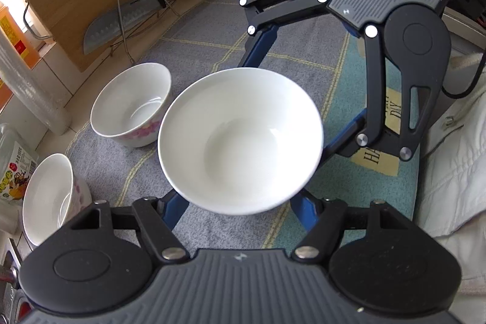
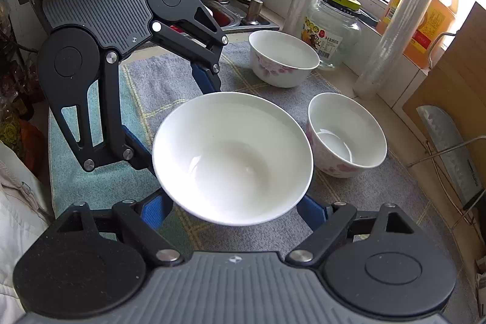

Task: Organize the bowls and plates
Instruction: 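Lift the white bowl with both tools and carry it toward the plate stack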

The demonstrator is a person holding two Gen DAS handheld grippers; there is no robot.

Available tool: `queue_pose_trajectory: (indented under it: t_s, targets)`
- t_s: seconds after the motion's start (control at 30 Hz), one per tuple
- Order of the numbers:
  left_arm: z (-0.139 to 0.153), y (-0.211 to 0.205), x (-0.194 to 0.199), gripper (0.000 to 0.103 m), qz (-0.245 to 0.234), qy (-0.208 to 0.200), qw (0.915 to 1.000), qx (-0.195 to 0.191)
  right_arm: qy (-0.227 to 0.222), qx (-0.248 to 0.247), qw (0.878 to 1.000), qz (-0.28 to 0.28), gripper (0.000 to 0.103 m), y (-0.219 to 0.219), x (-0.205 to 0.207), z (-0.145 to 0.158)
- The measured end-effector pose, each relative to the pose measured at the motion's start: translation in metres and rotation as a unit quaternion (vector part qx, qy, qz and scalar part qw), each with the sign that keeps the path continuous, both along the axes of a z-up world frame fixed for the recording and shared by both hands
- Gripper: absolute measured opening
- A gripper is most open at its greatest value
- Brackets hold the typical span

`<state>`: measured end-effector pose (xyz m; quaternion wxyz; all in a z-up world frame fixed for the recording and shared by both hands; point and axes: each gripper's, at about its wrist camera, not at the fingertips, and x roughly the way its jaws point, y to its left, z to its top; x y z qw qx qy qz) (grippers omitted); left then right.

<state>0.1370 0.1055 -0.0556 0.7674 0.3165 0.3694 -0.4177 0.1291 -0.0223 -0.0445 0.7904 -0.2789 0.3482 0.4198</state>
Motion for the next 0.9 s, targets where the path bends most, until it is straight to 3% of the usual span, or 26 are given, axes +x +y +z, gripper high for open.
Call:
queue_pose_trajectory:
  t_s: [0.53,0.9]
  targets:
    - [-0.003,-0.131,0.012,0.073,-0.036,-0.002,0.9991,-0.024,-0.015,-0.013,0.998,-0.052,0.091,-0.131,-0.005,0.004]
    - [-0.014,-0.166,0.027,0.073,-0.040,0.009,0.9988,-0.026,-0.001,-0.020,0.998,-0.067,0.091,-0.165,0.009,-0.007]
